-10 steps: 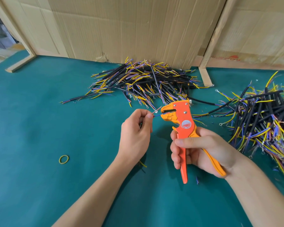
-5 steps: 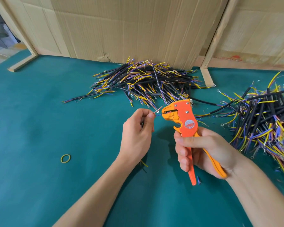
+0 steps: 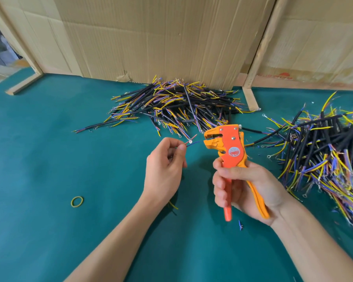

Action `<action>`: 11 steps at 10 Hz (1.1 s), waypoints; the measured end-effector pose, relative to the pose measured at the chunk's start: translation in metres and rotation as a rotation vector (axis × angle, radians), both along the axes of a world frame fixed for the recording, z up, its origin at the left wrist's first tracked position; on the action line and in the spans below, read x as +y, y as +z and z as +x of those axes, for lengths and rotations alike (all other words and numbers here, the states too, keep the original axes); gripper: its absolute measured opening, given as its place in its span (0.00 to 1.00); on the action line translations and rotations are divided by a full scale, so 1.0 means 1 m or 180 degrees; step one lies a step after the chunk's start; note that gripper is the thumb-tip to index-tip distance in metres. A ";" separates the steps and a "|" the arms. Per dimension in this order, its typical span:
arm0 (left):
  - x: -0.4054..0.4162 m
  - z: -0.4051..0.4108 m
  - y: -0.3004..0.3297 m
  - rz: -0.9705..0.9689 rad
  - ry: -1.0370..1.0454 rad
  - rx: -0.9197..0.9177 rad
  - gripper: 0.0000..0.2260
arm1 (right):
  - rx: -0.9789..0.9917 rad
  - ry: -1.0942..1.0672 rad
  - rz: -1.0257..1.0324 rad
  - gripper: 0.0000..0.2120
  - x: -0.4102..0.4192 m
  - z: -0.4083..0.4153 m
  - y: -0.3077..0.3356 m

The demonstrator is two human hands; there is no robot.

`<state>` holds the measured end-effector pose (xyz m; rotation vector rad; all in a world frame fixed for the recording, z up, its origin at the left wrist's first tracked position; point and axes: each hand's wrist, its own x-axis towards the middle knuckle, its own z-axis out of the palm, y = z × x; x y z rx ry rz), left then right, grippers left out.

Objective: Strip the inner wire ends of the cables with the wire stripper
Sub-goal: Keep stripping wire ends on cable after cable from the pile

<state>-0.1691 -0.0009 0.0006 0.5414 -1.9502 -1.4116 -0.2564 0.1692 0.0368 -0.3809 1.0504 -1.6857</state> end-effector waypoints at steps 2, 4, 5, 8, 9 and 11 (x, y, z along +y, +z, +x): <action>0.003 0.003 0.007 0.0335 0.0164 0.0047 0.05 | -0.0563 -0.0510 -0.0141 0.17 0.001 -0.007 -0.001; 0.012 -0.022 0.056 -0.0416 0.0235 0.0051 0.05 | -0.0651 -0.0583 -0.0024 0.17 0.002 -0.004 0.000; 0.024 -0.058 0.104 -0.1124 0.0175 0.0255 0.05 | -0.0819 -0.0607 -0.0069 0.22 0.003 -0.003 0.003; 0.142 -0.173 0.127 -0.1644 -0.1432 -0.0301 0.13 | -0.0706 -0.0492 -0.0369 0.07 0.010 -0.005 0.002; 0.147 -0.175 0.110 -0.2133 -0.2004 -0.0745 0.16 | -0.0685 -0.0556 -0.0416 0.08 0.011 -0.006 0.000; 0.063 -0.152 0.095 -0.2039 -0.0272 -0.1343 0.11 | -0.0690 -0.0769 -0.0140 0.09 0.003 -0.010 -0.006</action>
